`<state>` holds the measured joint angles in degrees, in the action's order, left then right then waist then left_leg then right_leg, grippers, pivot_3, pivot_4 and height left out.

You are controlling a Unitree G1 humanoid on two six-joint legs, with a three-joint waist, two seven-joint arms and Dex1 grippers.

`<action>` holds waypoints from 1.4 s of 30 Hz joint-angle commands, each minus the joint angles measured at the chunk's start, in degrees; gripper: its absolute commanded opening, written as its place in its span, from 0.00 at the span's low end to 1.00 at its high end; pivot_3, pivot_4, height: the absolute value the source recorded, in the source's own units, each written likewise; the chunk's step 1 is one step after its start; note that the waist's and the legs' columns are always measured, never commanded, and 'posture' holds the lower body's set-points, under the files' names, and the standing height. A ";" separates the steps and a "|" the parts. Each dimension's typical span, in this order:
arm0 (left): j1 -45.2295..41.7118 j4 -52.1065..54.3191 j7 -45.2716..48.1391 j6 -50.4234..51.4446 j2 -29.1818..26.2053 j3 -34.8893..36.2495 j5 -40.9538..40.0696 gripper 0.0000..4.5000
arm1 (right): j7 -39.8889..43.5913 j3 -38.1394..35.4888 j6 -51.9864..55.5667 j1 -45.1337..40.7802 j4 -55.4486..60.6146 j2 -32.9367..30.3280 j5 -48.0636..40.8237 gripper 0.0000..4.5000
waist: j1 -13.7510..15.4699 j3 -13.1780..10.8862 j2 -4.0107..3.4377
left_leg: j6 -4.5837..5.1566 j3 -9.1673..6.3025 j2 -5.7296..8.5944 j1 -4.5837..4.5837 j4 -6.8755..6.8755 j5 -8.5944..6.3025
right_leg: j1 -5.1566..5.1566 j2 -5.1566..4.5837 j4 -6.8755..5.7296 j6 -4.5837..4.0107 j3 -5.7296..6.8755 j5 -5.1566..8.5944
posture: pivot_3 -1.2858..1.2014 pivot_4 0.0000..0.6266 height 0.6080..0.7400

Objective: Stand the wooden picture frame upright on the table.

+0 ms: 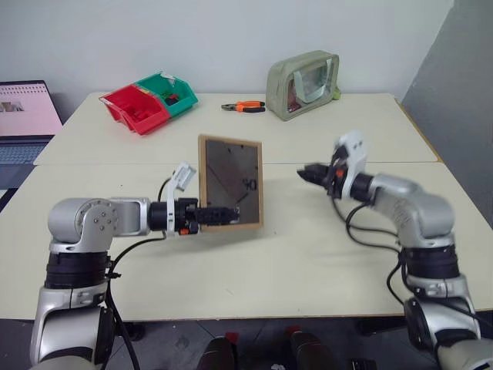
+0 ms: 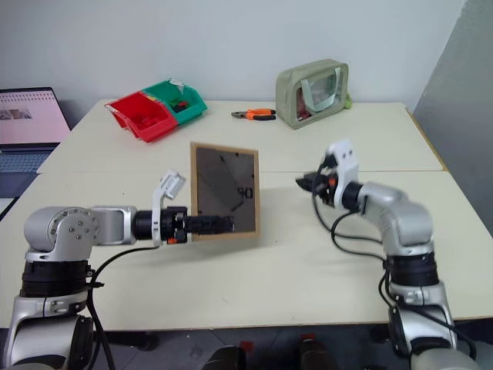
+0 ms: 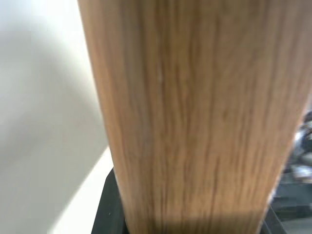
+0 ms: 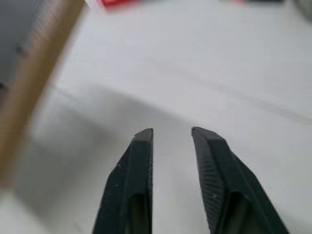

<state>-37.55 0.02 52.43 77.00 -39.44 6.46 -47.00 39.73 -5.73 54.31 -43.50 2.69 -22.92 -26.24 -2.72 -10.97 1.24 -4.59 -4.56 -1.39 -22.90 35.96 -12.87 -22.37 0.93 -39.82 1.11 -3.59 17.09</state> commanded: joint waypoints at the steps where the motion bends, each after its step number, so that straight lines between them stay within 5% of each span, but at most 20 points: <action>1: -3.45 -1.02 4.29 -13.12 -2.25 -4.27 6.45 0.20 | 6.09 -3.05 6.02 -5.27 1.76 -0.37 -10.74 0.54 | -0.09 0.00 0.00 | 0.00 0.00 0.02 -0.01 -0.03 0.00 | 0.00 0.02 0.04 -0.02 0.01 0.00 | 0.52 0.24 1.00; 8: -7.77 -4.99 6.67 -19.89 -1.36 -7.27 10.62 0.20 | 10.26 2.88 1.49 -11.48 -1.84 2.06 -11.19 0.94 | -0.37 0.00 0.00 | 0.02 0.08 0.03 -0.32 -0.04 -0.02 | -0.32 0.02 0.11 -0.05 -0.02 0.01 | 0.52 0.24 1.00; 10: -7.45 -4.56 7.80 -20.79 -1.77 -8.27 11.30 0.20 | 10.83 5.15 -1.76 -12.27 -3.40 3.22 -9.38 0.99 | -0.48 0.00 0.00 | 0.02 0.07 0.01 -0.50 -0.01 -0.02 | -0.54 0.02 0.04 -0.05 -0.02 0.01 | 0.52 0.24 1.00; 23: -7.56 -2.51 7.65 -18.66 -0.62 -7.32 9.43 0.20 | 11.63 10.12 -9.89 -15.76 -11.66 9.20 -5.54 0.99 | -0.53 0.00 0.00 | 0.01 0.02 -0.07 -0.94 0.11 -0.01 | -1.01 0.01 -0.18 -0.06 0.03 0.00 | 0.52 0.24 1.00; 42: -7.46 -2.96 8.57 -16.25 0.21 -7.83 8.65 0.20 | 12.33 4.69 5.09 -9.91 2.82 2.76 -18.48 0.99 | -0.52 0.00 0.00 | 0.02 -0.01 -0.09 -0.95 0.14 -0.01 | -1.01 0.00 -0.22 -0.06 0.03 0.00 | 0.52 0.24 1.00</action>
<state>-43.59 -4.69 60.33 60.96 -39.09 -2.95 -37.01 52.35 0.53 59.32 -53.87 2.70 -19.48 -43.10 -3.24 -10.96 1.25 -4.57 -4.57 -1.47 -23.85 36.11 -12.88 -23.38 0.94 -40.04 1.04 -3.55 17.09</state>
